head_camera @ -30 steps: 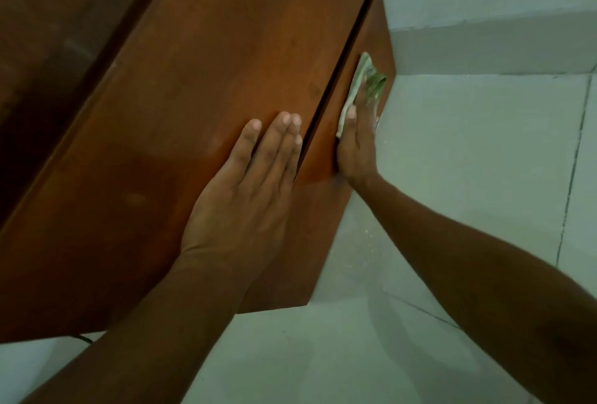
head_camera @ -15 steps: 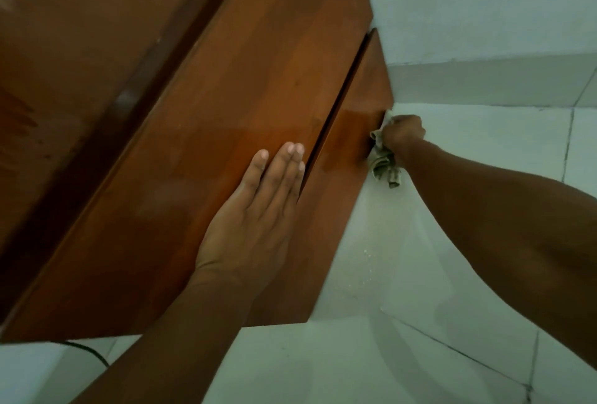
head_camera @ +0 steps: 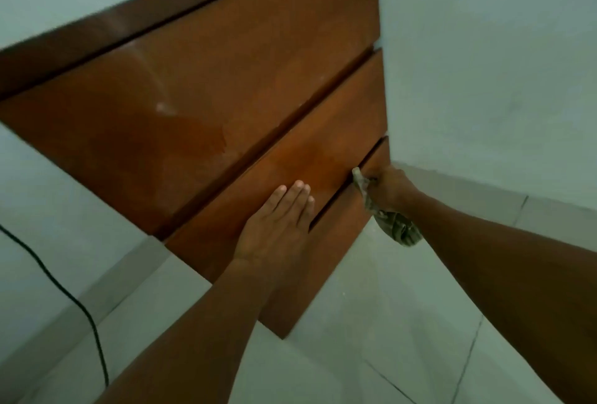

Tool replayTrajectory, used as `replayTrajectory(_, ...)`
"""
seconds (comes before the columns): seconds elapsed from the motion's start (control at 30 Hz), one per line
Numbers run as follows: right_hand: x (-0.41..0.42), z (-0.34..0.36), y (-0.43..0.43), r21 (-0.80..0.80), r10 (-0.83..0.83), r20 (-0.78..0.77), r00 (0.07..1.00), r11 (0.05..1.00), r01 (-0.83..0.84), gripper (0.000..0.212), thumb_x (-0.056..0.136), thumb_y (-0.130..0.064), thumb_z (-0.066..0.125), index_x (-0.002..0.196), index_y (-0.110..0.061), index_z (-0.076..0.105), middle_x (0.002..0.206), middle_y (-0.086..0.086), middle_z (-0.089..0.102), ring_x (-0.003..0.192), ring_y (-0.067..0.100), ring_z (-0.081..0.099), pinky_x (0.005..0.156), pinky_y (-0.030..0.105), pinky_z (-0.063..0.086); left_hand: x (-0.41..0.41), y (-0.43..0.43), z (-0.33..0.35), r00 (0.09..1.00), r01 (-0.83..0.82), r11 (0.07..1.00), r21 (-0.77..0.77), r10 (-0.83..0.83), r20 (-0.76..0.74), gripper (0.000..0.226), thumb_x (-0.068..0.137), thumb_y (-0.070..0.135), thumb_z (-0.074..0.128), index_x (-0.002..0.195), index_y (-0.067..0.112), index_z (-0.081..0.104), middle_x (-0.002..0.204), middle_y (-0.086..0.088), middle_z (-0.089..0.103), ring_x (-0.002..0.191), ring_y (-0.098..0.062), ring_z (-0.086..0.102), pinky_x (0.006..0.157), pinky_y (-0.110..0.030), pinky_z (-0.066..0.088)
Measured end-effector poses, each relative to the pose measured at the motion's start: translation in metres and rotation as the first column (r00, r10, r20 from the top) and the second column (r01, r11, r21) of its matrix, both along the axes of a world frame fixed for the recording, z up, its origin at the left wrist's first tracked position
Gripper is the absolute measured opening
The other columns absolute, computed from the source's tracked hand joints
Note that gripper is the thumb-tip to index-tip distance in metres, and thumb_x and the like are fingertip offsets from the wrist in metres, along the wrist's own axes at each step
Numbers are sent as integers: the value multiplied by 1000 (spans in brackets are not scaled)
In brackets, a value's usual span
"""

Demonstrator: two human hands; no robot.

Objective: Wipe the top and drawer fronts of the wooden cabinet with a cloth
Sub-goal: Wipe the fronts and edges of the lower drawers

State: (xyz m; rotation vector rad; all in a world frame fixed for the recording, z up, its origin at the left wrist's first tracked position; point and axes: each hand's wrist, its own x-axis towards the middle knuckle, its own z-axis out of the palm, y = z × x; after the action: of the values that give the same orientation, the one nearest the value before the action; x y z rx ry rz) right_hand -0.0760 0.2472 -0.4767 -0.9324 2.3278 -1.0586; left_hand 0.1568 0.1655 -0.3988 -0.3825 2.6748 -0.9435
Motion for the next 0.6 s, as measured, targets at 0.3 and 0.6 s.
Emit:
replayTrajectory(0.3, 19, 130, 14, 252, 343, -262, 902, 927, -279, 23, 98, -20, 52, 93, -10, 73, 93, 9, 68, 88, 26, 63, 71, 29, 45, 18, 29, 78, 982, -52, 971, 234, 92, -167, 72, 105, 35, 35, 159, 8, -4, 169, -10, -5, 155, -24, -10, 125, -40, -3)
replayTrajectory(0.6, 27, 256, 19, 395, 453, -282, 846, 858, -328, 19, 93, -15, 58, 95, -26, 74, 97, 3, 72, 90, 20, 65, 78, 32, 53, 8, 43, 189, 859, -125, 809, 575, 378, -346, 35, 98, 40, 50, 128, 27, 61, 118, -4, 66, 108, -30, 63, 90, -44, 54)
